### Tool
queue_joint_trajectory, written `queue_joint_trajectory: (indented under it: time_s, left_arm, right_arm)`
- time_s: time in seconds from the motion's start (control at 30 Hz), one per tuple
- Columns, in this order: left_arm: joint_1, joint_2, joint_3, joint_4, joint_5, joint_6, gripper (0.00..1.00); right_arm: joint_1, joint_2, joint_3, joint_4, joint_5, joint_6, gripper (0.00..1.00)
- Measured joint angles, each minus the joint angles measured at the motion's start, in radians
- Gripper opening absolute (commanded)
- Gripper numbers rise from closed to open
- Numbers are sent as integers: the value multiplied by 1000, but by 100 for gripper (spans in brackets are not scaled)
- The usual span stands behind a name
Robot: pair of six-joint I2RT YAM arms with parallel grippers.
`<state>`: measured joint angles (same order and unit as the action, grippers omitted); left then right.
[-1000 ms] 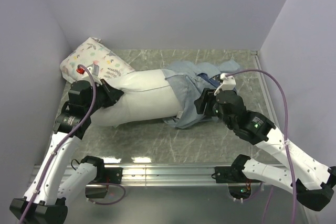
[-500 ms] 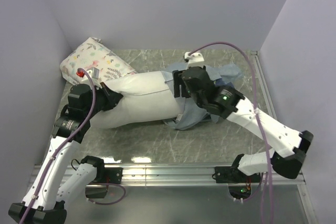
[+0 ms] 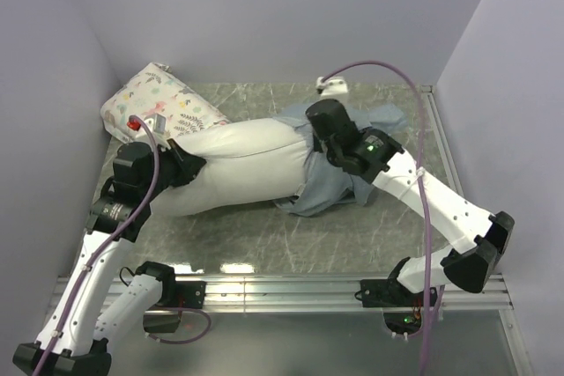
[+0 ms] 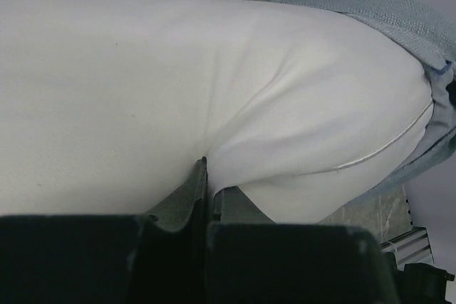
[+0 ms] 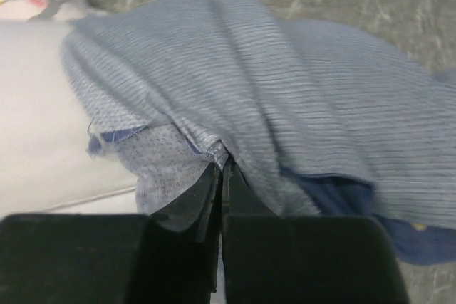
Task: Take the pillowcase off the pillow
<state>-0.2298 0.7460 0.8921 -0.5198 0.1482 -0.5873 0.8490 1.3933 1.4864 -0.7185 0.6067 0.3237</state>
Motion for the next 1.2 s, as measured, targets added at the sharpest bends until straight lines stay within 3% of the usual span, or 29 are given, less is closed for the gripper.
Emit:
queue_joint_trajectory:
  time_s: [0.43, 0.83, 1.2]
  left_arm:
    - [-19, -5, 70, -58, 0, -1, 0]
    - [-19, 59, 259, -161, -59, -38, 0]
    - [-18, 314, 628, -226, -108, -45, 0]
  right_arm:
    - [-609, -143, -154, 27, -221, 115, 0]
    - [-717, -134, -239, 35, -285, 117, 0]
    - [-805, -131, -273, 83, -399, 137, 0]
